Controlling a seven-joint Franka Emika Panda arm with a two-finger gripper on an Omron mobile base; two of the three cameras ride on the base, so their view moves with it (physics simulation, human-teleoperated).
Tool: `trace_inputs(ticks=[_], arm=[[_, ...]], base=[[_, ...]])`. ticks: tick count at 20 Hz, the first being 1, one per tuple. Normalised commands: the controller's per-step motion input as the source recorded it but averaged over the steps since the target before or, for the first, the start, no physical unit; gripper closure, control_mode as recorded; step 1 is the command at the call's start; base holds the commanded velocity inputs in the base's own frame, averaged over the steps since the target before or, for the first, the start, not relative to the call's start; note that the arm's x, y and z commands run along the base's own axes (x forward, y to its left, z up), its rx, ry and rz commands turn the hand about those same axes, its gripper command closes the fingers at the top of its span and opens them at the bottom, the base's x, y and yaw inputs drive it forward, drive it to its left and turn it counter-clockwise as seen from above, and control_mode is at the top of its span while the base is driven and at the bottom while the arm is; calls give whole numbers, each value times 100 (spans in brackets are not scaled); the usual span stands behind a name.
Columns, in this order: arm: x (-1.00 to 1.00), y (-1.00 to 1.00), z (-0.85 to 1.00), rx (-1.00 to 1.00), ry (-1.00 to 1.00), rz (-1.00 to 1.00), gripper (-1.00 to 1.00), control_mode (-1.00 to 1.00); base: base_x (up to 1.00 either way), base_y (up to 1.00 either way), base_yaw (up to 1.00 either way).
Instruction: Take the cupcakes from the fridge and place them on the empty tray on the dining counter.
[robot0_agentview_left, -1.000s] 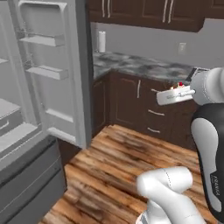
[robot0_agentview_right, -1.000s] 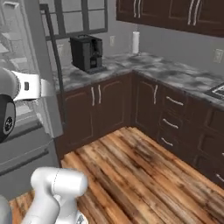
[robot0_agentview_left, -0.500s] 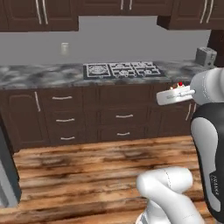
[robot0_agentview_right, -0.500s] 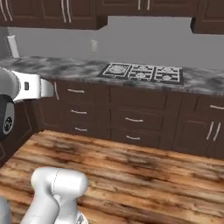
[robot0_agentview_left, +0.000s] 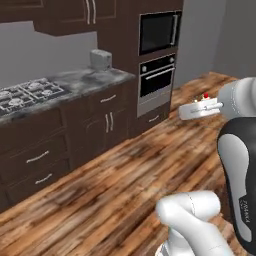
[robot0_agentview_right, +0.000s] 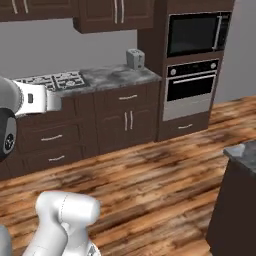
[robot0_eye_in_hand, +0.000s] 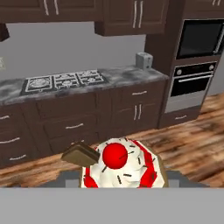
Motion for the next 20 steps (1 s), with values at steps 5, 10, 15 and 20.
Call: trace_inputs(ticks=[5,10,15,20], arm=[[0,0,0,0,0,0,100,100],[0,0,0,0,0,0,100,100],[0,0,0,0,0,0,100,100],[0,0,0,0,0,0,100,100]], base=[[0,0,-100],[0,-23,-91],[-2,-97,-43],[-8,-100,-9]])
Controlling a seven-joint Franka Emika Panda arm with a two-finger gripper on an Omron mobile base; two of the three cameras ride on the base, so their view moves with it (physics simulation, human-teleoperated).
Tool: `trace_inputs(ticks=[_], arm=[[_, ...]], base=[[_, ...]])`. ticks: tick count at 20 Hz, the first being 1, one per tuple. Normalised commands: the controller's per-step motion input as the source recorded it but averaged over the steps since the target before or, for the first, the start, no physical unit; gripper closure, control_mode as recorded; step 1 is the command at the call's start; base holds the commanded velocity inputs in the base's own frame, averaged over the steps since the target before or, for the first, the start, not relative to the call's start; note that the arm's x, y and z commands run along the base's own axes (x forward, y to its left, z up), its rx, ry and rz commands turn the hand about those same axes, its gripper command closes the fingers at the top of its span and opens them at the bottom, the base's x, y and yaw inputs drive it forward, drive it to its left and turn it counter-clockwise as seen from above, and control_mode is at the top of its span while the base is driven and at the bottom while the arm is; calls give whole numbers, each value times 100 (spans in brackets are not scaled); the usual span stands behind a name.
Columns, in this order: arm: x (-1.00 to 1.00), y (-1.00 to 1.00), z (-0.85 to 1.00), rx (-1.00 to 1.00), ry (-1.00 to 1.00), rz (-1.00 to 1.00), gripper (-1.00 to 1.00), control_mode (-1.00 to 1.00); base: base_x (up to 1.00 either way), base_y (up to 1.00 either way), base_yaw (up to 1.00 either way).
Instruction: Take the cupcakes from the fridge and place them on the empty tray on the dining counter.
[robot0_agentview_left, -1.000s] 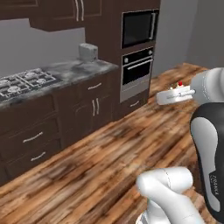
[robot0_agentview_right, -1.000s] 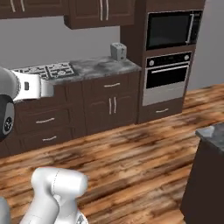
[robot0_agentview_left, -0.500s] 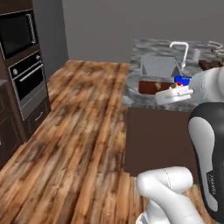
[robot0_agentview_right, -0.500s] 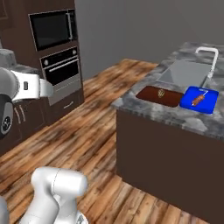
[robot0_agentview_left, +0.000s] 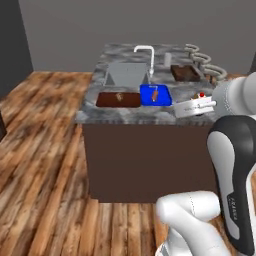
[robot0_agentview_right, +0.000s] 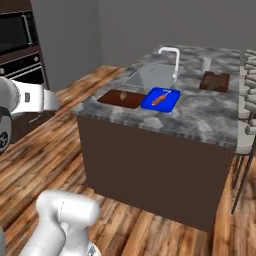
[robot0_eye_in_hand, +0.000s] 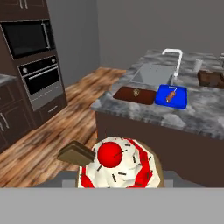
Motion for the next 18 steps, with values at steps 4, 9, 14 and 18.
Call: trace_inputs(ticks=[4,9,14,18], arm=[[0,0,0,0,0,0,100,100],[0,0,0,0,0,0,100,100],[0,0,0,0,0,0,100,100],[0,0,0,0,0,0,100,100]], base=[[1,-100,-2],[34,-100,20],[36,-100,22],[31,-100,23]])
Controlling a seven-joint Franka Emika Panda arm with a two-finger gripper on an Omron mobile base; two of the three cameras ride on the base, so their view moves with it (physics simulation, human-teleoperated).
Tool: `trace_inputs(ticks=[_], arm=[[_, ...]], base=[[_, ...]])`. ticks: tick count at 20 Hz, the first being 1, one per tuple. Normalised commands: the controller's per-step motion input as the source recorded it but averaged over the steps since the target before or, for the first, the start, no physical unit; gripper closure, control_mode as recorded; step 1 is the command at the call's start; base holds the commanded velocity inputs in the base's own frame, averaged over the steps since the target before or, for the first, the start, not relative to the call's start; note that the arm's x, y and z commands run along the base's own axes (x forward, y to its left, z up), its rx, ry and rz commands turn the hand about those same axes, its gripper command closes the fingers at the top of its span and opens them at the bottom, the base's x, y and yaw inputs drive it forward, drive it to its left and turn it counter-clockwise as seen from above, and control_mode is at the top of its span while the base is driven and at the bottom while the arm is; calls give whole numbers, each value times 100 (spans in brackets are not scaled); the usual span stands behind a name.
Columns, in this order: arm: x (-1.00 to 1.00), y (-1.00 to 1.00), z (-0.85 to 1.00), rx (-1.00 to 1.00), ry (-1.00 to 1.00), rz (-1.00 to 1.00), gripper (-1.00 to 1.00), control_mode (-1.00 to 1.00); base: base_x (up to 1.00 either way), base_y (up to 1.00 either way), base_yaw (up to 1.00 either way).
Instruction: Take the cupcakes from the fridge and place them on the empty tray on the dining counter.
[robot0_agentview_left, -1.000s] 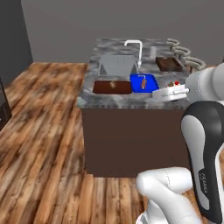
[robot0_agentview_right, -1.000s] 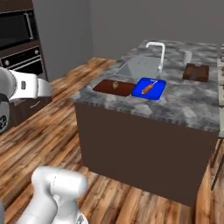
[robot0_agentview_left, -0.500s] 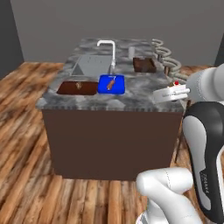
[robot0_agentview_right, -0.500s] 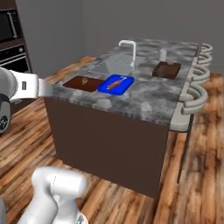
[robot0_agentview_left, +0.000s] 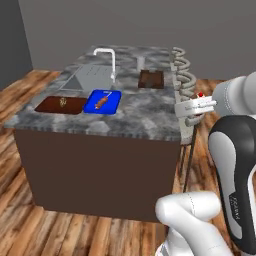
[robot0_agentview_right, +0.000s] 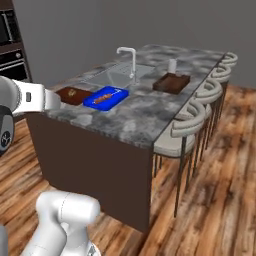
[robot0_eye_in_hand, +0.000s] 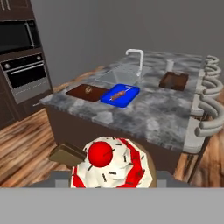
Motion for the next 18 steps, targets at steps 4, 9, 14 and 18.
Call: trace_inputs(ticks=[4,9,14,18], arm=[[0,0,0,0,0,0,100,100],[0,0,0,0,0,0,100,100],[0,0,0,0,0,0,100,100],[0,0,0,0,0,0,100,100]], base=[[29,-100,22],[22,-100,20],[15,-100,23],[22,-100,21]])
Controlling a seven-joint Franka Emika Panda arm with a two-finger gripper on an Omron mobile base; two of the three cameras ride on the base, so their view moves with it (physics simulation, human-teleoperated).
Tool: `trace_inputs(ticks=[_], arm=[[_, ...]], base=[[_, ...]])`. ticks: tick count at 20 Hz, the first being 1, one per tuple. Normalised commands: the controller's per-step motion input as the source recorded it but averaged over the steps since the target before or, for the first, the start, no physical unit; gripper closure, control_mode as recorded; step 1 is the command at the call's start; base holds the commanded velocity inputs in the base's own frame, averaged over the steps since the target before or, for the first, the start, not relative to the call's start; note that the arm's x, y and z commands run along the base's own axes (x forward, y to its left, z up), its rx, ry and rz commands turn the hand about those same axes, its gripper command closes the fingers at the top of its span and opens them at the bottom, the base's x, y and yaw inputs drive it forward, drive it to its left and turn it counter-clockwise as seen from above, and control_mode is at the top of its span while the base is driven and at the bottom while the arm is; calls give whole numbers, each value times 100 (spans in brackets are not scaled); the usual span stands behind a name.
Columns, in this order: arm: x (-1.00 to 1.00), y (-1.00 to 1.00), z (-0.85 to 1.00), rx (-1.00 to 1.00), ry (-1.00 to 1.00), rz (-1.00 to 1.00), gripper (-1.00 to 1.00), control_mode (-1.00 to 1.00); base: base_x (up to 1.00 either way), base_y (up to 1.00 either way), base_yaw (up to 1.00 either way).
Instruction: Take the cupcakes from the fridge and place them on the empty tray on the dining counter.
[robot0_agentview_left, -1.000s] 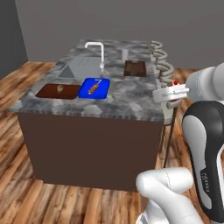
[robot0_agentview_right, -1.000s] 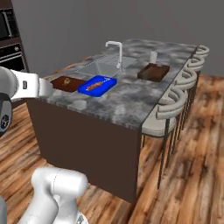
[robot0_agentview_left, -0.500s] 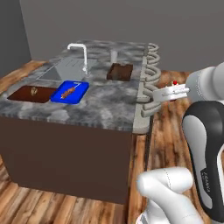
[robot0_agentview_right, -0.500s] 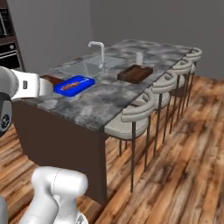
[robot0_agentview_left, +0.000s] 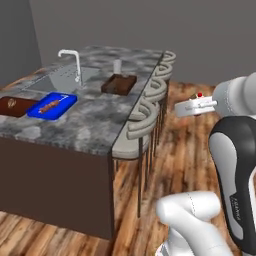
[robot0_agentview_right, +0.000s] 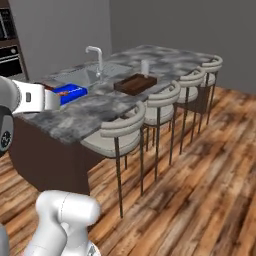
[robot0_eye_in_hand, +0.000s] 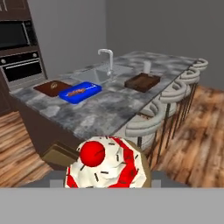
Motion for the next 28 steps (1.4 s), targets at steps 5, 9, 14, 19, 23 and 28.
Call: trace_inputs(ticks=[5,9,14,19,23,28], arm=[[0,0,0,0,0,0,100,100],[0,0,0,0,0,0,100,100],[0,0,0,0,0,0,100,100],[0,0,0,0,0,0,100,100],[0,0,0,0,0,0,100,100],[0,0,0,0,0,0,100,100]], base=[[72,-100,25],[100,-96,39],[97,-90,44],[32,-100,43],[0,-100,18],[32,-100,16]])
